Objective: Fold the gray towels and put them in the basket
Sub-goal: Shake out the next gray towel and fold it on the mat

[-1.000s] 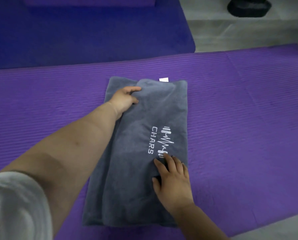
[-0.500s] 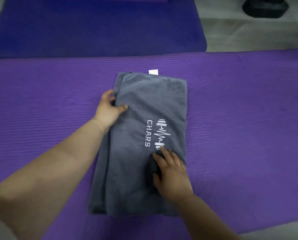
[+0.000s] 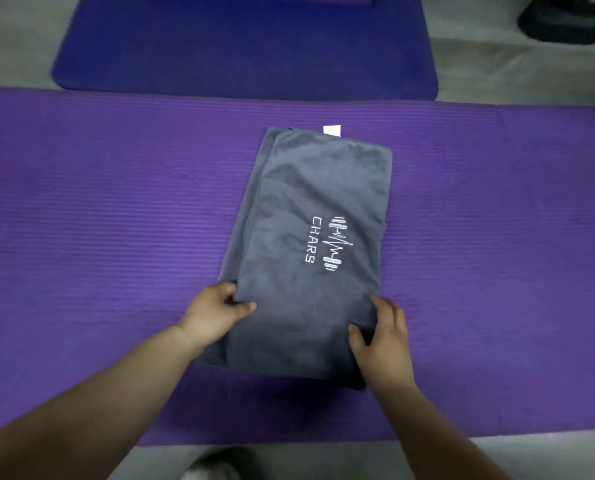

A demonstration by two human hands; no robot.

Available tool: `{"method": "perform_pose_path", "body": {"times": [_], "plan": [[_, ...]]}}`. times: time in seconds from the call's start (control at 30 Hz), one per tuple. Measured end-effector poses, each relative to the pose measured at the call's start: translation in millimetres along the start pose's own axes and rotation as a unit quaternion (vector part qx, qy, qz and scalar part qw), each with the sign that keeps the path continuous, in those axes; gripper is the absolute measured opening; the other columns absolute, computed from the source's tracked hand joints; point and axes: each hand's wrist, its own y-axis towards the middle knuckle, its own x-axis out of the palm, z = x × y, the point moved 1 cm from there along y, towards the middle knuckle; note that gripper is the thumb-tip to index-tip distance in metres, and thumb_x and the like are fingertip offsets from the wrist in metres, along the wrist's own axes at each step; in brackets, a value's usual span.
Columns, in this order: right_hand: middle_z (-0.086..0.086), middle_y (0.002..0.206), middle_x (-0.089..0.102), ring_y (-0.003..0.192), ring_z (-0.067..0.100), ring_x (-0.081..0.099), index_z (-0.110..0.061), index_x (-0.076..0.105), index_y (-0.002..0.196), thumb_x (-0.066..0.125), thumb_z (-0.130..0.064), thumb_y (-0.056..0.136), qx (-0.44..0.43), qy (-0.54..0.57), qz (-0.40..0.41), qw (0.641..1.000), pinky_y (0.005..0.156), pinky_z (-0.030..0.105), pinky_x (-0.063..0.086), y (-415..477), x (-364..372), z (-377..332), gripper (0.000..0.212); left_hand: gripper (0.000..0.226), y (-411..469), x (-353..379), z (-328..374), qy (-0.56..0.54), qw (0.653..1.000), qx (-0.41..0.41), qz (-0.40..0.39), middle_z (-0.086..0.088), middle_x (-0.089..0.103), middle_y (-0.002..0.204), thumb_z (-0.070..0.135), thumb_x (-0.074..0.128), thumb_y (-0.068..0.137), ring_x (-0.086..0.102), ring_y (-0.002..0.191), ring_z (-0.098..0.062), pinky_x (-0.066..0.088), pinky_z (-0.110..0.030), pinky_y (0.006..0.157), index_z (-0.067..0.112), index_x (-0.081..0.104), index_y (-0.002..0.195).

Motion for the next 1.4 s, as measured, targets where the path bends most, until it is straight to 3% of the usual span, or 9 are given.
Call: {"method": "perform_pose_path", "body": {"times": [0.17,0.33,0.63,0.73,0.83,0.97,1.13,1.2,1.4], "plan": [[0.012,0.127,0.049,0.117,0.028,0.049,-0.008,0.039,0.129,0.069,-0.013,0.077,0.093,0.068,-0.037,0.993,0.091,0.029,0.039,-12.9,5.8,0.1,0.06,0.026,-1.7,-25.5,-13.2,-0.01,0.997,-0.005,0.077,-0.003,0.053,0.063,0.001,0.061,0.082,0.047,0.066,-0.019,0.036,-0.009,0.048,0.015,0.05,0.063],[0.017,0.114,0.061,0.11,0.032,0.056,-0.005,0.044,0.113,0.062,-0.027,0.084,0.173,0.046,-0.076,0.981,0.086,0.033,0.043,-13.2,8.1,-4.9,0.041,0.028,-7.6,-22.7,-28.0,-0.026,0.995,-0.067,0.064,-0.014,0.057,0.09,-0.001,0.069,0.075,0.053,0.087,-0.021,0.039,-0.026,0.073,0.004,0.053,0.098],[0.006,0.094,0.059,0.07,0.016,0.058,-0.021,0.044,0.083,0.063,-0.019,0.078,0.155,-0.023,-0.257,0.954,0.052,0.014,0.049,-7.0,-6.0,15.1,0.02,0.039,-42.5,-22.4,-41.3,0.073,0.985,-0.116,-0.108,-0.003,0.045,0.055,0.003,0.069,0.075,0.042,0.043,-0.011,0.036,-0.015,0.035,0.019,0.033,0.072],[0.009,0.116,0.056,0.111,0.028,0.053,-0.014,0.045,0.115,0.06,-0.033,0.078,0.121,-0.123,-0.11,0.979,0.091,0.034,0.042,1.7,-16.5,8.5,0.045,0.032,-31.5,-32.7,-24.7,0.171,0.981,-0.074,-0.054,0.003,0.048,0.059,0.015,0.067,0.08,0.047,0.055,-0.013,0.037,-0.022,0.05,0.022,0.037,0.073],[0.023,0.114,0.06,0.104,0.041,0.058,-0.001,0.057,0.116,0.048,-0.034,0.071,-0.036,-0.14,0.094,0.985,0.089,0.04,0.043,8.9,-8.5,-6.4,0.056,0.031,10.6,-47.6,6.5,0.13,0.991,0.016,0.04,0.005,0.048,0.06,0.006,0.056,0.086,0.051,0.059,-0.006,0.032,-0.024,0.06,0.022,0.044,0.063],[0.013,0.109,0.069,0.099,0.031,0.066,-0.014,0.054,0.112,0.035,-0.046,0.063,-0.112,-0.258,0.012,0.96,0.071,0.039,0.056,22.5,19.6,-11.6,0.062,0.016,73.5,-46.1,46.6,-0.031,0.991,0.04,0.121,-0.008,0.061,0.08,0.0,0.048,0.09,0.057,0.074,-0.004,0.037,-0.018,0.064,0.012,0.055,0.082],[0.013,0.117,0.065,0.114,0.024,0.037,-0.019,0.044,0.117,0.036,-0.047,0.065,-0.152,-0.278,0.072,0.946,0.095,0.037,0.039,26.6,32.6,0.7,0.059,0.036,124.1,-33.4,86.3,-0.03,0.986,0.039,0.161,-0.021,0.059,0.12,0.014,0.055,0.089,0.055,0.113,-0.028,0.04,-0.011,0.07,-0.004,0.049,0.12],[0.014,0.119,0.064,0.114,0.024,0.037,-0.02,0.044,0.118,0.037,-0.047,0.065,-0.158,-0.276,0.092,0.944,0.094,0.036,0.027,28.4,32.6,2.1,0.059,0.04,133.9,-31.5,92.3,-0.025,0.985,0.027,0.17,-0.02,0.061,0.115,0.014,0.059,0.087,0.056,0.111,-0.028,0.038,-0.019,0.082,-0.002,0.048,0.121],[0.013,0.12,0.063,0.115,0.024,0.037,-0.02,0.044,0.118,0.037,-0.048,0.066,-0.154,-0.279,0.108,0.942,0.094,0.036,0.026,30.3,33.3,4.2,0.059,0.036,142.4,-28.9,81.4,-0.028,0.972,0.093,0.216,0.008,0.037,0.065,0.0,0.055,0.085,0.042,0.062,-0.013,0.036,-0.016,0.064,0.01,0.041,0.116]]}}
